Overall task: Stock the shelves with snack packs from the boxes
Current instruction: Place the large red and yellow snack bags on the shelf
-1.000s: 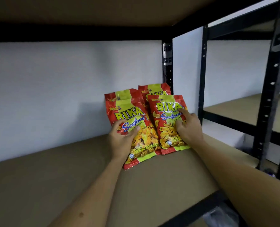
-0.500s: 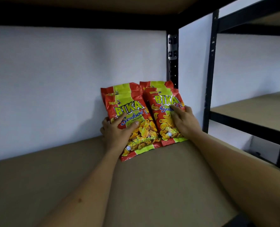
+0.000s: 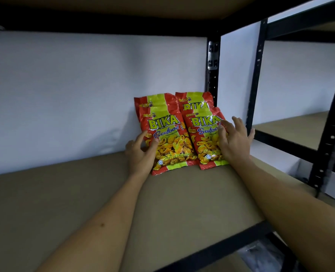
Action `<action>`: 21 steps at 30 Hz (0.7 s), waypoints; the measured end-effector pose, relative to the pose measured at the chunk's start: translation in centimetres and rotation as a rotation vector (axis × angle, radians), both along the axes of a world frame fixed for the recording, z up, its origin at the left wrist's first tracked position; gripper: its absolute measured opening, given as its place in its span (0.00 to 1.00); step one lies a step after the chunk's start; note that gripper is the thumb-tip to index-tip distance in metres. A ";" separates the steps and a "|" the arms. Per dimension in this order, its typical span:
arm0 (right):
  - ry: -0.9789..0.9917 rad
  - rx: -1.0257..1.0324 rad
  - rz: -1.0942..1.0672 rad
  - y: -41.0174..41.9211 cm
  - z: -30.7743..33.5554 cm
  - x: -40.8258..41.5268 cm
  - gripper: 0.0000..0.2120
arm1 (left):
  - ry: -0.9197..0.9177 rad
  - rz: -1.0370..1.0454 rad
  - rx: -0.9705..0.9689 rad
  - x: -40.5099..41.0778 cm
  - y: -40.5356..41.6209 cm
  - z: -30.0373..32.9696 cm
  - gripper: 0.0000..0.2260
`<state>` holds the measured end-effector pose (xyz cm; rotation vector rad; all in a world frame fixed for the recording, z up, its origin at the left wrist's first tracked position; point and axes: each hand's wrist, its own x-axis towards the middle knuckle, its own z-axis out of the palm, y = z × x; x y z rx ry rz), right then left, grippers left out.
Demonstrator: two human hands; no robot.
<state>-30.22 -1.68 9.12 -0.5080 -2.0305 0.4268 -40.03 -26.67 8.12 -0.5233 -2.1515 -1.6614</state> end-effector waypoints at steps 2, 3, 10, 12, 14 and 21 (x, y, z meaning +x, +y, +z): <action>-0.012 0.012 0.009 -0.5 -0.3 1.0 0.24 | -0.030 -0.022 -0.039 1.2 -0.7 -0.1 0.21; -0.033 0.029 0.017 -1.0 -0.4 1.5 0.24 | -0.052 -0.040 -0.057 1.9 -1.1 0.0 0.20; -0.160 0.229 0.100 -7.0 0.0 5.3 0.24 | -0.184 -0.068 -0.393 7.1 -5.7 0.5 0.19; -0.208 0.289 0.139 -9.6 0.2 7.3 0.21 | -0.153 -0.097 -0.469 9.0 -7.1 0.7 0.19; -0.209 0.317 0.170 -12.4 0.3 9.3 0.21 | -0.118 -0.111 -0.581 11.2 -8.8 1.1 0.19; 0.018 0.120 0.173 -23.9 -4.3 17.0 0.17 | 0.348 0.015 -0.819 22.0 -16.7 1.9 0.14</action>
